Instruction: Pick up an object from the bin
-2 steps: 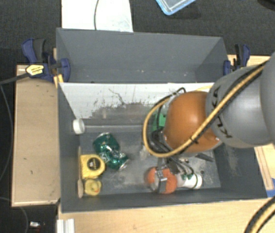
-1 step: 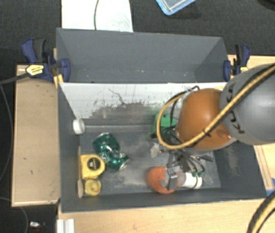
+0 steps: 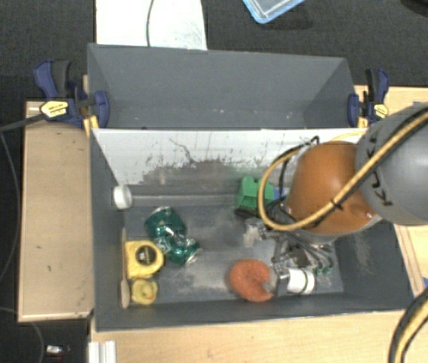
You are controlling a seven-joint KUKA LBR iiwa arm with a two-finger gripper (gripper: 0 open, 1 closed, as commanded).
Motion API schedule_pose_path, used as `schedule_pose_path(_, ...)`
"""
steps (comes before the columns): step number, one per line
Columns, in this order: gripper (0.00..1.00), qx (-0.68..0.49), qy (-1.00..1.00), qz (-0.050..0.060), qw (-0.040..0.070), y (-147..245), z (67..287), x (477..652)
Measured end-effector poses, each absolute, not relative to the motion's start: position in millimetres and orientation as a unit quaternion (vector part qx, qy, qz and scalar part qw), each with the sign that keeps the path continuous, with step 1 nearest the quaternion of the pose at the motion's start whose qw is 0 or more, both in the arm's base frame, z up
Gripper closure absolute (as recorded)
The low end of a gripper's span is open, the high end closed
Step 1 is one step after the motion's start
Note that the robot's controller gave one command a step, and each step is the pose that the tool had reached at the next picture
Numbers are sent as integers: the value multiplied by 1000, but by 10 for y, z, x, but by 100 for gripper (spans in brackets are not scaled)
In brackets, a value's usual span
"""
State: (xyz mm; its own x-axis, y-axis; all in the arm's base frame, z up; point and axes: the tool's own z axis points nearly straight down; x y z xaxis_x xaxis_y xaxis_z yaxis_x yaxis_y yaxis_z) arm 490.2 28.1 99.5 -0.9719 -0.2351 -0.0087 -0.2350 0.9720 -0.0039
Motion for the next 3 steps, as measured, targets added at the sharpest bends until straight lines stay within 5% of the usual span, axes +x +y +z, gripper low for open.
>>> schedule_pose_path(1,0,-39,999,0,6,303,833,4863)
schedule_pose_path(2,100,1,1000,1,2,351,713,4787)
schedule_pose_path(3,100,1,1000,1,2,351,714,4788)
